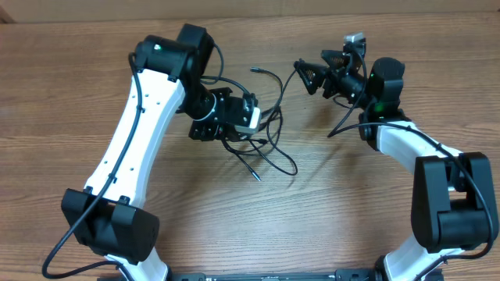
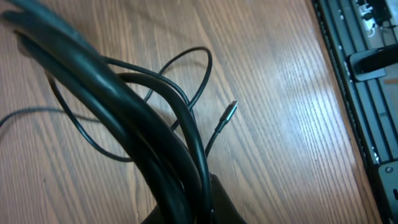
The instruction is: Untangle cables
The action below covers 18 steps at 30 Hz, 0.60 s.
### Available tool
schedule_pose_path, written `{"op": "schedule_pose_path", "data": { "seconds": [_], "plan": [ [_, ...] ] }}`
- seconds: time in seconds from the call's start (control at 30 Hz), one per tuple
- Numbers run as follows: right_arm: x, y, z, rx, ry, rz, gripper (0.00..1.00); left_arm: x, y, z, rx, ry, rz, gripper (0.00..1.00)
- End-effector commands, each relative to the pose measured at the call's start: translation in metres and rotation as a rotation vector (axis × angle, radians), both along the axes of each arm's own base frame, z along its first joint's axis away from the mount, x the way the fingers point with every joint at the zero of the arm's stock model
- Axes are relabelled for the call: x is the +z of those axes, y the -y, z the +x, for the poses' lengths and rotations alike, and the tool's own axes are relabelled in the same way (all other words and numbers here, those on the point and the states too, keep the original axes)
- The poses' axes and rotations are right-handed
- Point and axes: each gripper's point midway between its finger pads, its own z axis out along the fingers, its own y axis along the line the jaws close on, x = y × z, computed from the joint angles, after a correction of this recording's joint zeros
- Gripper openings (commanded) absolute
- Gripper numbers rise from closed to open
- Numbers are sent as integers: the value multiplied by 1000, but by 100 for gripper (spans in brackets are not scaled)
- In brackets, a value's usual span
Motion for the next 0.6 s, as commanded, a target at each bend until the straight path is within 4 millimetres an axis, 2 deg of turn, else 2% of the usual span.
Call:
{"op": "schedule_pose_path", "data": {
  "seconds": [0.0,0.3,0.57],
  "plan": [
    [8,16,3,-41,-26,28,100,-1,-4,1,11,-9,0,4],
    [14,-20,-47,331,-68,115,100,0,0,22,56,55,-20,4],
    [21,-33,-77,520,-72,156,100,-1,-1,45,81,150,-6,4]
  ]
}}
